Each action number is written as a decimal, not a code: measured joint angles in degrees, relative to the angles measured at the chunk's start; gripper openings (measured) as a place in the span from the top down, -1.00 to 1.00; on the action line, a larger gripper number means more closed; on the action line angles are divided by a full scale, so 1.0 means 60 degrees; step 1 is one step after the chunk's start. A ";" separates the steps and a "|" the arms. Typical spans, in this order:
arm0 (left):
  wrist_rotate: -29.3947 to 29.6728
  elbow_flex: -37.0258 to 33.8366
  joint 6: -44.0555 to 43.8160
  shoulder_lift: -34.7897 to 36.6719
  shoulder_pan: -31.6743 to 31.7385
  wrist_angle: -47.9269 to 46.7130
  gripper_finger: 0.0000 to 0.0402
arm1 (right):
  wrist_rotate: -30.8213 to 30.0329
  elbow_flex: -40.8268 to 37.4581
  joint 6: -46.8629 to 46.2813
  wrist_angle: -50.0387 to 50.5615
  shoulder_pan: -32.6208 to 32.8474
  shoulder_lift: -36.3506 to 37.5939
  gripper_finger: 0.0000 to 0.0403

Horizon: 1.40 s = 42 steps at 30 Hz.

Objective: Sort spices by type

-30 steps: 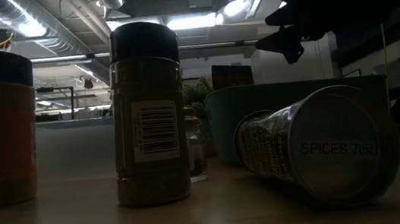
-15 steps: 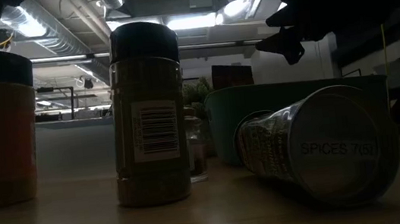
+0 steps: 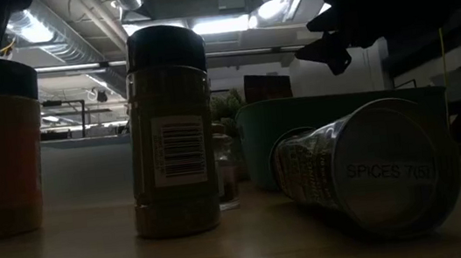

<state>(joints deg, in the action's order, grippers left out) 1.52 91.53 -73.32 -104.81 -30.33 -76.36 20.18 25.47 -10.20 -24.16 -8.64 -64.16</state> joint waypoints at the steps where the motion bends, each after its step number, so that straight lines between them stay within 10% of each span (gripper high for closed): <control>1: 0.0000 -0.0108 -0.0009 0.0000 0.0000 0.0087 -0.18 | 0.0000 0.0000 0.0000 0.0000 -0.0001 0.0000 -0.36; 42: 0.0162 -0.2630 0.0218 0.0000 0.0004 0.2700 -0.17 | 0.0000 0.0000 0.0001 0.0054 0.0000 0.0000 -0.36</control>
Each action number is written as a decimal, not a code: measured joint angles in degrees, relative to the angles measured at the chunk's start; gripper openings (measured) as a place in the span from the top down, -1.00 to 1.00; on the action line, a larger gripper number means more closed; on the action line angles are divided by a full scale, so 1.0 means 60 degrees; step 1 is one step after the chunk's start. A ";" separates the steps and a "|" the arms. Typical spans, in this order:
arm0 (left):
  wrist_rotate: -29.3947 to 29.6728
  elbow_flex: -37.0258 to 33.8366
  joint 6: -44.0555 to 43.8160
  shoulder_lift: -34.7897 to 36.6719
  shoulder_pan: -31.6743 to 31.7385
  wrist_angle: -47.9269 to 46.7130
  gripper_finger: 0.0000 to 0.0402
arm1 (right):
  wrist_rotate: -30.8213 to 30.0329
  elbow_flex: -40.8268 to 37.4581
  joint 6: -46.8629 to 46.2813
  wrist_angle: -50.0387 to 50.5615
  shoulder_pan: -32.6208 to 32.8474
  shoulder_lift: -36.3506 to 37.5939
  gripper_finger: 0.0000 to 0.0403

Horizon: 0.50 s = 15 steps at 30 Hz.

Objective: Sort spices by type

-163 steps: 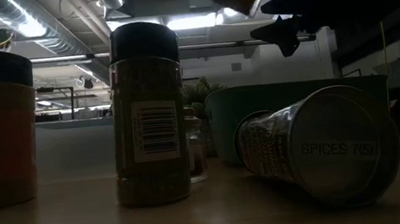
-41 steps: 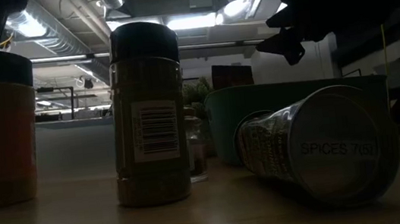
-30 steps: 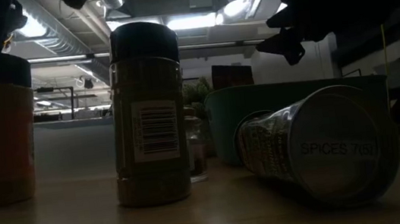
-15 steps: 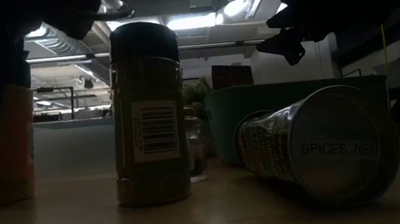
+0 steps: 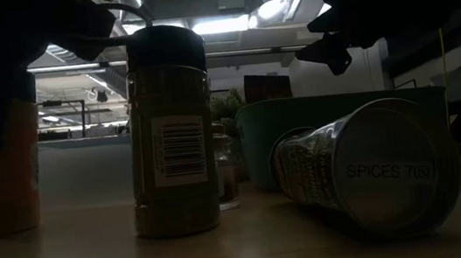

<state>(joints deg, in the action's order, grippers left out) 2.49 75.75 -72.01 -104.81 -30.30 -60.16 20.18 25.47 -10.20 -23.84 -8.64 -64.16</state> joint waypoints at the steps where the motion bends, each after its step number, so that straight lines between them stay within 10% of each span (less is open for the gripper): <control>1: 0.0054 0.0000 -0.0008 0.0000 0.0000 0.0001 -0.16 | 0.0000 0.0000 0.0000 -0.0001 -0.0001 0.0000 -0.36; 15: 0.0129 0.0000 -0.0041 0.0058 0.0095 -0.0055 0.04 | 0.0000 0.0000 0.0000 0.0001 0.0002 0.0000 -0.36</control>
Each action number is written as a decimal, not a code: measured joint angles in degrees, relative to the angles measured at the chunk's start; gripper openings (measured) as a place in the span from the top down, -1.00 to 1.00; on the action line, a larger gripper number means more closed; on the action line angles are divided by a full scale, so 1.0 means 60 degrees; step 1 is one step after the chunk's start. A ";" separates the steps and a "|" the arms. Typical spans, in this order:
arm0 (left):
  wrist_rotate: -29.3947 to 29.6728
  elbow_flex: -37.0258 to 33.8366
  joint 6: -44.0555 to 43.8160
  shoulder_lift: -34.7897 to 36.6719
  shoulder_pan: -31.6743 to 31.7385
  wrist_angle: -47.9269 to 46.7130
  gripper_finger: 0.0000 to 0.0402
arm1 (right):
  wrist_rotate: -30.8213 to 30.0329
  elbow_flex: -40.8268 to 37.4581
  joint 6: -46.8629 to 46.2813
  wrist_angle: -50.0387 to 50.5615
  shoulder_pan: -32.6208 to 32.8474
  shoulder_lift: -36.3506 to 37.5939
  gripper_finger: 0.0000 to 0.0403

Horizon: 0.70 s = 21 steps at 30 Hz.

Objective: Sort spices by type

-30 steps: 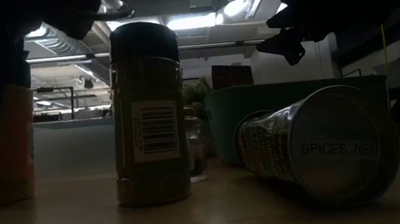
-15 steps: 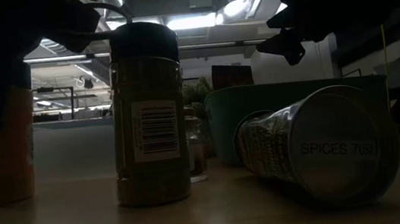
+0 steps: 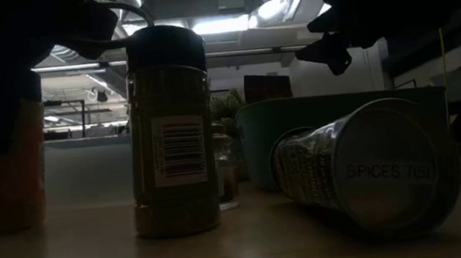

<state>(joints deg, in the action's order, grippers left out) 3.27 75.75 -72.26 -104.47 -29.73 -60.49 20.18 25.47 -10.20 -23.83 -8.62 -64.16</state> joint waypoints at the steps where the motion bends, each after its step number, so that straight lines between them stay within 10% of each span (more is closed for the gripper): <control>1: -0.0005 0.0001 0.0007 0.0017 0.0051 0.0000 0.04 | 0.0000 0.0000 0.0000 -0.0002 -0.0002 0.0000 -0.36; 21: -0.0001 0.0084 0.0529 0.3491 0.2131 -0.2145 0.04 | 0.0000 -0.0004 0.0011 0.0000 -0.0004 0.0004 -0.36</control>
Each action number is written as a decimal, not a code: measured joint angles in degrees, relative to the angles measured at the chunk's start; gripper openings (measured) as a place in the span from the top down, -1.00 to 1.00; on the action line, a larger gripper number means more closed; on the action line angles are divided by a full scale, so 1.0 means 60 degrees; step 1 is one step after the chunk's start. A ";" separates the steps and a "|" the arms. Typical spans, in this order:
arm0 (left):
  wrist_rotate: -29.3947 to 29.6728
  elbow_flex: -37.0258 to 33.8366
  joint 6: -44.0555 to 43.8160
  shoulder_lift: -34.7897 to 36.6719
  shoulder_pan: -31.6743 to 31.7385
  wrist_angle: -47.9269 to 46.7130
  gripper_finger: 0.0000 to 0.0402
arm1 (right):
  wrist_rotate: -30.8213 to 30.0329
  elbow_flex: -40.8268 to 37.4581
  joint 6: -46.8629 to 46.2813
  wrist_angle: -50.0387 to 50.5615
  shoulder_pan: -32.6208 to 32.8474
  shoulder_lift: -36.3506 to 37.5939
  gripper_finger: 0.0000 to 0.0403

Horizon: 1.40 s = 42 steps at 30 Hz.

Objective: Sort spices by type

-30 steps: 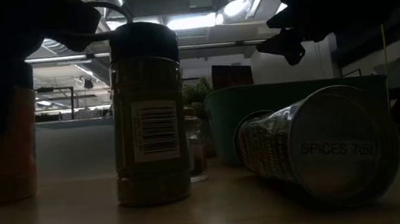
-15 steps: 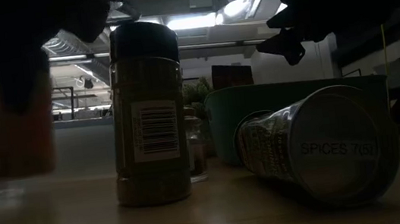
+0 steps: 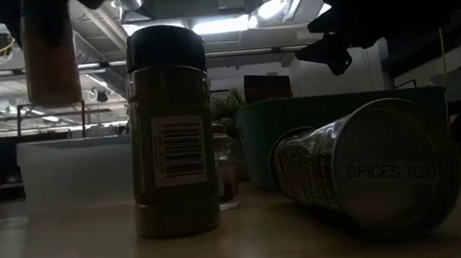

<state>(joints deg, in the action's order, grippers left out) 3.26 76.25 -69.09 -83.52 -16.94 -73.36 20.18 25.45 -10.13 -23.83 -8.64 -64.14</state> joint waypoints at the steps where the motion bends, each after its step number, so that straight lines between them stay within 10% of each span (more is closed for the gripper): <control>1: -0.0003 0.0000 -0.0017 0.0253 0.0185 -0.0220 0.04 | 0.0000 0.0000 0.0011 0.0000 0.0000 -0.0004 -0.36; 25: 0.1283 0.0004 0.3560 0.0811 0.6192 -0.1614 -0.01 | -0.0026 0.0000 0.0022 0.0019 0.0004 -0.0080 -0.36; 42: 0.1038 -0.2043 0.5598 0.0367 0.8253 0.0103 -0.01 | -0.0030 0.0000 0.0033 0.0373 0.0001 -0.0080 -0.36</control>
<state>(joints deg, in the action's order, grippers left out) 9.49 63.99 -35.50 -81.32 32.57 -72.75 20.01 25.45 -9.93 -21.60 -8.64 -64.62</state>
